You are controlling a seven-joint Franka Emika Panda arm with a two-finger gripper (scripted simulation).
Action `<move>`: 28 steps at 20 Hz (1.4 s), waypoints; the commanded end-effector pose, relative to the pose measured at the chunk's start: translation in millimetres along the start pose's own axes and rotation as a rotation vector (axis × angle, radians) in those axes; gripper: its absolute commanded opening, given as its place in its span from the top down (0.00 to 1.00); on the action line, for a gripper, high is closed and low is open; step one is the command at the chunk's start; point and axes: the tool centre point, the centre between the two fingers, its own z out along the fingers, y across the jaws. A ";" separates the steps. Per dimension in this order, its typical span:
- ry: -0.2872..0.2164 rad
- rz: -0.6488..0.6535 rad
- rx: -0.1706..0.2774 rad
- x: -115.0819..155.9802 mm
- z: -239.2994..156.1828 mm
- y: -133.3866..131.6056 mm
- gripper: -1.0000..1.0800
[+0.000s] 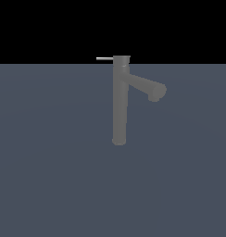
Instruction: Turn on the faucet by rotating a designated handle.
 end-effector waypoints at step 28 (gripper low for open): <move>-0.009 -0.115 0.016 132.2 106.5 -10.8 1.00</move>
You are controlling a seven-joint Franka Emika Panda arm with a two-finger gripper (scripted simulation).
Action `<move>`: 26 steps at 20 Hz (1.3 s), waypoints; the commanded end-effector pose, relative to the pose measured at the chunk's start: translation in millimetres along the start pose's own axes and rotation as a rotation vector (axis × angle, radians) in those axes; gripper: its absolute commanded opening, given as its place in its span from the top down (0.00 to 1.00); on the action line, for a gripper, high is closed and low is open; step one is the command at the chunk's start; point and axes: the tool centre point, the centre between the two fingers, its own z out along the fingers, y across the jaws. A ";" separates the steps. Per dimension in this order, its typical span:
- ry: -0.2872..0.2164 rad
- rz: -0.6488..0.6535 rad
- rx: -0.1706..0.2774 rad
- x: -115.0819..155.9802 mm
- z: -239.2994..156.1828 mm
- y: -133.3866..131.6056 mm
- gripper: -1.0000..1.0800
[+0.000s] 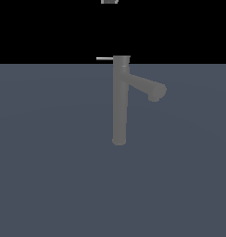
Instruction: Turn on the faucet by rotating a designated handle.
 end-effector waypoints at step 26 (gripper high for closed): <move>-0.008 -0.114 0.016 134.1 98.4 -11.4 1.00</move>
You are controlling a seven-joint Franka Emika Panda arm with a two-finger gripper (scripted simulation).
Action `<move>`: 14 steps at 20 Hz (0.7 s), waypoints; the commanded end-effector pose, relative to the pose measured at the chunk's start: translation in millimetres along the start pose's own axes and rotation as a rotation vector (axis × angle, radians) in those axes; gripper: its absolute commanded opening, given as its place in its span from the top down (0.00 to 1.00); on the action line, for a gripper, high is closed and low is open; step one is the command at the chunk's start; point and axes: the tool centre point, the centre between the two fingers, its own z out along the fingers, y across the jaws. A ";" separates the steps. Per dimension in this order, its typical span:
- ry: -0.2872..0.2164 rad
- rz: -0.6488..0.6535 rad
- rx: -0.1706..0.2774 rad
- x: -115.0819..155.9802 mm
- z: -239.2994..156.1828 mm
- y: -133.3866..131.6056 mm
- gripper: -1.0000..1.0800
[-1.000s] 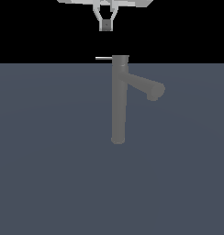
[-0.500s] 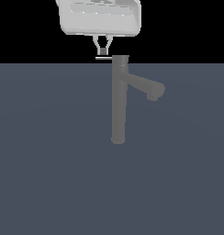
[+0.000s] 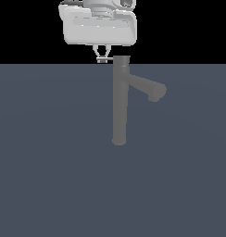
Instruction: Turn on the faucet by rotating a designated handle.
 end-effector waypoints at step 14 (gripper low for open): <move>0.001 -0.001 0.000 -14.2 -0.7 -4.4 1.00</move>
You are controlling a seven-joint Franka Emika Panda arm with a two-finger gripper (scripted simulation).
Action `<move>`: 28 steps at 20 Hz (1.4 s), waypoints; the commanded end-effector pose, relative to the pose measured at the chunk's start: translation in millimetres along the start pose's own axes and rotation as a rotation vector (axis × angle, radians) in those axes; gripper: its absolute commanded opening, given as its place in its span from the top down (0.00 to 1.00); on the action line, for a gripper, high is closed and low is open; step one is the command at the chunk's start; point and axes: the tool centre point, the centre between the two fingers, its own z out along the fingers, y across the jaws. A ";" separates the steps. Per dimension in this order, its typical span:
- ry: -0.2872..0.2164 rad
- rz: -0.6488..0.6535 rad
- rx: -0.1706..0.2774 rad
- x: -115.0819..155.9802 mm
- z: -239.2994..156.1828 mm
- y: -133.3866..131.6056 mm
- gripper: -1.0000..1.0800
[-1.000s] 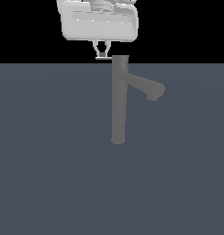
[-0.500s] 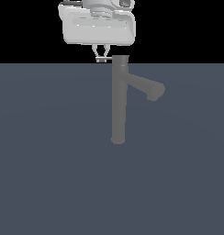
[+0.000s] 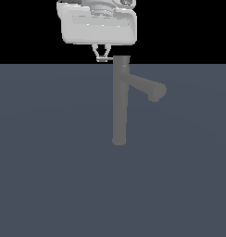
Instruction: Turn on the faucet by rotating a designated handle.
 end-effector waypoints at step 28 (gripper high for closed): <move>0.012 -0.018 -0.003 -67.1 -0.6 10.4 1.00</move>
